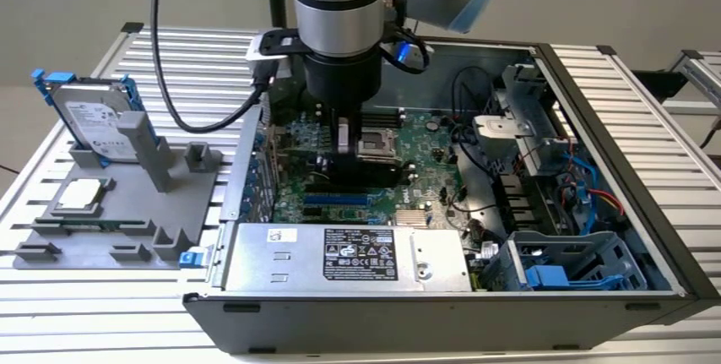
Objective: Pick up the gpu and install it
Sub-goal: 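Insert the gpu into the slot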
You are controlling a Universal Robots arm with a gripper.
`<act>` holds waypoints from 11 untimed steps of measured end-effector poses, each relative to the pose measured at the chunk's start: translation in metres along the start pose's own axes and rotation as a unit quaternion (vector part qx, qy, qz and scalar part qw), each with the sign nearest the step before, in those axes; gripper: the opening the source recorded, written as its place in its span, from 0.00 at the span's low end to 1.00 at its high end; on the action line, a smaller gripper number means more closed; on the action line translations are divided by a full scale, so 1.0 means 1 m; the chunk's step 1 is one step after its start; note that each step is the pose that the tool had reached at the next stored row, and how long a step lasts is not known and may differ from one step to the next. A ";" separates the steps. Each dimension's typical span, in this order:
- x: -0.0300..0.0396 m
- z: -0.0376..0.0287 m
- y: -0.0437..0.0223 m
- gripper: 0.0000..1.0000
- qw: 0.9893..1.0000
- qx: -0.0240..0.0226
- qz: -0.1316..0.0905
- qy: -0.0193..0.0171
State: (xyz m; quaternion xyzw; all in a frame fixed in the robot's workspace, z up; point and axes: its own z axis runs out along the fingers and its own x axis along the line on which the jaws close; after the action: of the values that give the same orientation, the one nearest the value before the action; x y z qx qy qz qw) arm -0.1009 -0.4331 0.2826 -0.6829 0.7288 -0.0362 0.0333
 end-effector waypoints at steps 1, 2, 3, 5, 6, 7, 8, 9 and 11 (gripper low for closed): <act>0.0006 0.0001 0.0000 0.00 1.000 0.000 0.000 0.000; 0.0012 0.0003 0.0000 0.00 1.000 0.000 0.000 0.000; 0.0018 0.0005 -0.0001 0.00 1.000 0.000 0.000 0.000; 0.0033 0.0008 -0.0001 0.00 1.000 0.000 0.000 0.000; 0.0041 0.0010 0.0000 0.00 1.000 0.000 0.000 0.000; 0.0046 0.0012 0.0003 0.00 1.000 0.000 0.000 0.000; 0.0053 0.0014 0.0005 0.00 1.000 0.000 0.000 0.000; 0.0061 0.0016 0.0007 0.00 1.000 0.000 0.000 0.000; 0.0070 0.0021 0.0012 0.00 1.000 0.000 0.000 0.000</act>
State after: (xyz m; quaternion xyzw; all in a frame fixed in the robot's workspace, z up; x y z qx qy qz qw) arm -0.1023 -0.4400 0.2804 -0.6829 0.7289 -0.0362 0.0333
